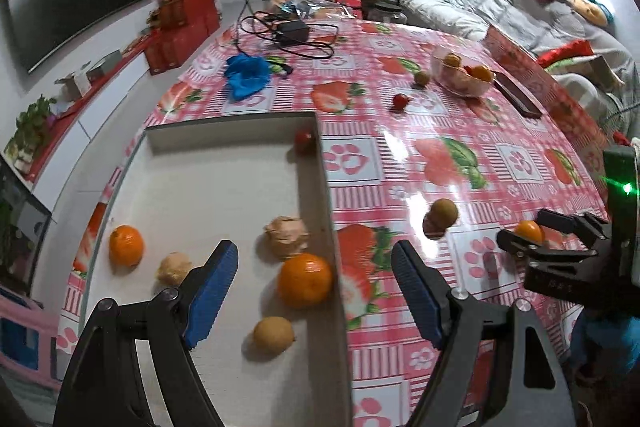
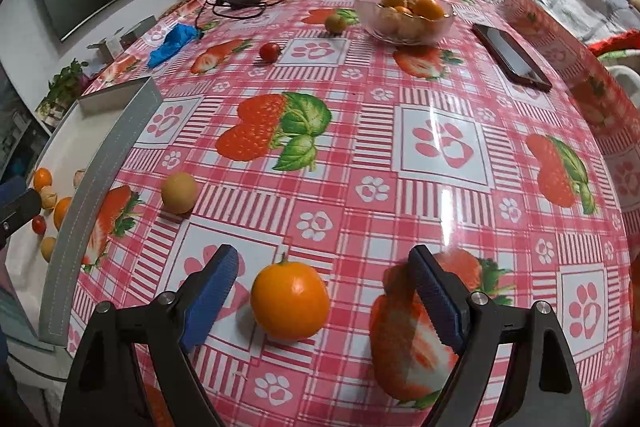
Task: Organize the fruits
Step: 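Grasp a brown kiwi with the left tool while the right tool grasps another tangerine, then carry the kiwi and tangerine over the white tray with both tools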
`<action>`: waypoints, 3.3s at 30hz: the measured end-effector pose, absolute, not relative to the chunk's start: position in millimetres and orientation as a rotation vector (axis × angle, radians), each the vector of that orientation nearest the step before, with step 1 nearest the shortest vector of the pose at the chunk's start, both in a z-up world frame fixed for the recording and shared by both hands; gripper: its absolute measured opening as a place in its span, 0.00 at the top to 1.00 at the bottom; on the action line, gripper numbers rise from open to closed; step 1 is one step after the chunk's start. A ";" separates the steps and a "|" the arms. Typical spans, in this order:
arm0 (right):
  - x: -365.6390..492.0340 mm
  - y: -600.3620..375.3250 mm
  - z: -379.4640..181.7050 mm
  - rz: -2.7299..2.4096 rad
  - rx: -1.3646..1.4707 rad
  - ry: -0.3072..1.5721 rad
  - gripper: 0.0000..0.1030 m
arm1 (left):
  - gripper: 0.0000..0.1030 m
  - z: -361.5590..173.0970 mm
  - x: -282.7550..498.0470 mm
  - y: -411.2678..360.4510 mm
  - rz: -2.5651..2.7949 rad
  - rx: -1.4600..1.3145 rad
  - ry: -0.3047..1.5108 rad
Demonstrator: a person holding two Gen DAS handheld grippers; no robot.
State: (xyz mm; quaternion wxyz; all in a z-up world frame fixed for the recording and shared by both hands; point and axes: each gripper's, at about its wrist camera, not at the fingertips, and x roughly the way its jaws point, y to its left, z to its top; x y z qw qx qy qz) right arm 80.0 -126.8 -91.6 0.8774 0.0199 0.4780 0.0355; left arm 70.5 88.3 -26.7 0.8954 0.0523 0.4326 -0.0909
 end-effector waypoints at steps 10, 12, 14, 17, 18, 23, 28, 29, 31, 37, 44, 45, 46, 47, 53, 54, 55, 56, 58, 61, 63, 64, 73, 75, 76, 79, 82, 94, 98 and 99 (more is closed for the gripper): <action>67.7 -129.4 -92.1 0.131 0.014 0.943 0.65 | 0.20 -36.0 74.1 30.7 -0.267 0.146 0.936; 63.6 -138.3 -91.5 0.130 0.039 0.939 0.65 | 0.20 -40.9 76.8 21.1 -0.275 0.146 0.950; 59.5 -144.6 -91.1 0.127 0.050 0.935 0.65 | 0.20 -49.5 82.9 9.9 -0.274 0.142 0.977; 51.0 -155.2 -90.8 0.122 0.068 0.927 0.65 | 0.20 -60.0 93.1 -3.7 -0.267 0.136 1.005; 49.4 -158.0 -90.9 0.122 0.074 0.926 0.65 | 0.20 -62.0 95.1 -7.5 -0.265 0.137 1.008; 45.4 -164.5 -91.9 0.132 0.105 0.918 0.65 | 0.20 -69.5 105.8 -21.1 -0.238 0.156 1.005; 44.2 -167.8 -92.1 0.142 0.125 0.910 0.65 | 0.20 -77.6 111.6 -25.4 -0.221 0.169 1.017; 44.0 -168.1 -92.1 0.144 0.128 0.909 0.65 | 0.20 -79.5 112.6 -26.2 -0.219 0.171 1.021; 43.6 -168.7 -92.1 0.147 0.131 0.907 0.65 | 0.20 -82.5 113.3 -27.2 -0.217 0.174 1.027; 44.0 -168.9 -92.2 0.150 0.132 0.907 0.65 | 0.20 -89.3 116.6 -30.4 -0.214 0.179 1.036; 43.8 -169.0 -92.2 0.148 0.131 0.907 0.65 | 0.20 -90.2 120.5 -32.3 -0.220 0.169 1.034; 43.9 -168.8 -92.3 0.148 0.132 0.907 0.65 | 0.20 -90.1 121.0 -32.3 -0.221 0.166 1.035; 44.0 -168.9 -92.5 0.148 0.131 0.907 0.65 | 0.21 -90.0 121.2 -32.5 -0.223 0.166 1.036; 43.9 -168.9 -92.5 0.148 0.131 0.908 0.65 | 0.22 -89.6 121.3 -32.6 -0.224 0.167 1.035; 43.9 -169.0 -92.6 0.147 0.129 0.908 0.65 | 0.60 -86.9 119.8 -36.9 -0.253 0.174 1.021; 43.9 -168.6 -92.7 0.148 0.130 0.908 0.65 | 0.69 -86.3 119.2 -38.1 -0.265 0.176 1.019; 44.0 -168.5 -92.7 0.148 0.131 0.907 0.65 | 0.73 -85.8 118.4 -39.4 -0.281 0.180 1.019; 43.9 -168.9 -92.7 0.148 0.132 0.908 0.65 | 0.73 -85.4 116.9 -40.1 -0.295 0.181 1.020; 44.1 -168.3 -92.5 0.148 0.134 0.909 0.65 | 0.73 -84.0 112.7 -38.8 -0.315 0.175 1.014; 43.1 -170.8 -92.9 0.153 0.154 0.913 0.65 | 0.73 -80.0 105.4 -33.5 -0.315 0.167 1.001; 42.1 -172.7 -92.7 0.155 0.168 0.917 0.65 | 0.73 -75.4 101.7 -28.8 -0.317 0.157 0.992; 42.1 -173.3 -92.4 0.155 0.172 0.919 0.65 | 0.73 -72.4 99.3 -25.9 -0.315 0.153 0.986; 38.6 -174.0 -88.1 0.151 0.185 0.925 0.65 | 0.73 -57.5 76.9 -11.2 -0.296 0.168 0.952; 36.4 -173.1 -86.4 0.148 0.182 0.925 0.65 | 0.73 -57.8 71.1 -11.3 -0.286 0.193 0.941; 35.2 -172.6 -85.7 0.146 0.178 0.925 0.65 | 0.73 -58.9 67.2 -11.4 -0.281 0.205 0.939; 32.3 -172.4 -85.5 0.140 0.183 0.932 0.65 | 0.73 -64.5 60.4 -10.2 -0.276 0.212 0.954; 28.3 -173.4 -86.6 0.132 0.194 0.942 0.65 | 0.73 -74.2 54.8 -8.3 -0.265 0.213 0.980; 24.2 -170.8 -87.9 0.107 0.181 0.955 0.65 | 0.73 -82.1 49.8 -3.9 -0.257 0.190 1.003; 25.7 -169.9 -89.6 0.104 0.178 0.960 0.65 | 0.73 -82.2 49.6 -4.0 -0.261 0.188 1.005; 25.8 -169.9 -89.7 0.104 0.178 0.960 0.65 | 0.73 -82.8 49.9 -3.7 -0.262 0.187 1.005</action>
